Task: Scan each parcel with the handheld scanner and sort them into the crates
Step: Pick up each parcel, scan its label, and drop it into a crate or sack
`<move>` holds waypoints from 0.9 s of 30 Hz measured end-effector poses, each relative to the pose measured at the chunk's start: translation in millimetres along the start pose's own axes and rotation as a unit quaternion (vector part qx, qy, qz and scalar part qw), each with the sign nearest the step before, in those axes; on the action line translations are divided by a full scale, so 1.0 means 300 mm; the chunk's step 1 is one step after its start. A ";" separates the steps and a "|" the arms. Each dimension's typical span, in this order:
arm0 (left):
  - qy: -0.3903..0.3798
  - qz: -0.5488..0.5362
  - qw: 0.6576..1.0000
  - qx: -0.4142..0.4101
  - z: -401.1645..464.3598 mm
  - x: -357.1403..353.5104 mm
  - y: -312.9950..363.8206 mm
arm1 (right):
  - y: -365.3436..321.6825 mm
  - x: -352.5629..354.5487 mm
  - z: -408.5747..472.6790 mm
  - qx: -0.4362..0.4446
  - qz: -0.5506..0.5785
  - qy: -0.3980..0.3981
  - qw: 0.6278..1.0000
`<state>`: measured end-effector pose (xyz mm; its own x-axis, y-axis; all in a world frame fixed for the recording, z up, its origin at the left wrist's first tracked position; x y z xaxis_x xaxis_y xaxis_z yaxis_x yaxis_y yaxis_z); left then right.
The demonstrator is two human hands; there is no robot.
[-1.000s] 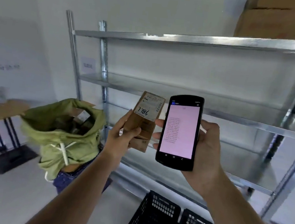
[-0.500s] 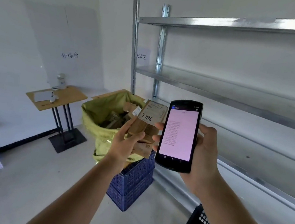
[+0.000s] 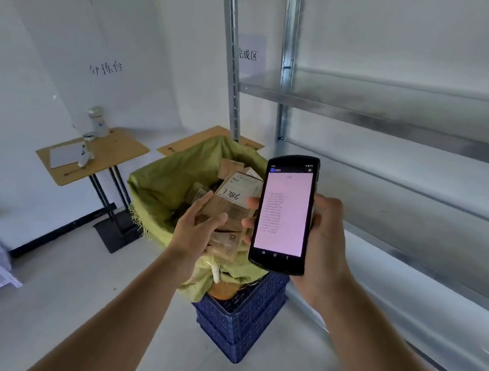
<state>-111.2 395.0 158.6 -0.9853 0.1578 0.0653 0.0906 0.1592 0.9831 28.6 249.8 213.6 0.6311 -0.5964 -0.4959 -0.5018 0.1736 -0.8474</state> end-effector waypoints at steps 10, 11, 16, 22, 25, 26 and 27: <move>-0.006 0.075 0.994 0.083 0.598 -0.215 -0.101 | 0.010 0.000 0.522 -0.035 -0.010 0.074 0.997; -0.017 0.082 0.992 0.090 0.642 -0.228 -0.118 | 0.017 -0.003 0.566 -0.037 -0.011 0.081 0.996; -0.080 0.131 0.982 0.111 0.851 -0.262 -0.231 | 0.088 -0.041 0.723 -0.037 -0.012 0.108 0.993; -0.133 0.258 0.957 0.003 1.050 -0.312 -0.229 | 0.159 -0.121 0.836 -0.026 -0.021 0.167 0.985; -0.200 0.193 0.960 -0.022 1.087 -0.382 -0.139 | 0.173 -0.165 0.871 -0.010 -0.017 0.194 0.981; -0.226 0.170 0.959 -0.024 1.089 -0.411 -0.109 | 0.175 -0.175 0.874 -0.003 -0.015 0.203 0.979; -0.247 0.156 0.956 -0.031 1.083 -0.439 -0.080 | 0.177 -0.182 0.871 0.004 -0.009 0.214 0.977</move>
<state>63.3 687.1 70.7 -0.7224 0.6311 0.2826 0.3444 -0.0259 0.9385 122.2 496.3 146.1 0.3335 -0.8722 -0.3578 -0.4876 0.1652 -0.8573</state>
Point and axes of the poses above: each hand's wrist, its own z-axis towards the middle knuckle, its own x-axis out of the back of the hand, y = z × x, the point moved 2 cm from there along z, towards the middle knuckle, and after that the axes turned 13 degrees about y, right-handed, at the moved point
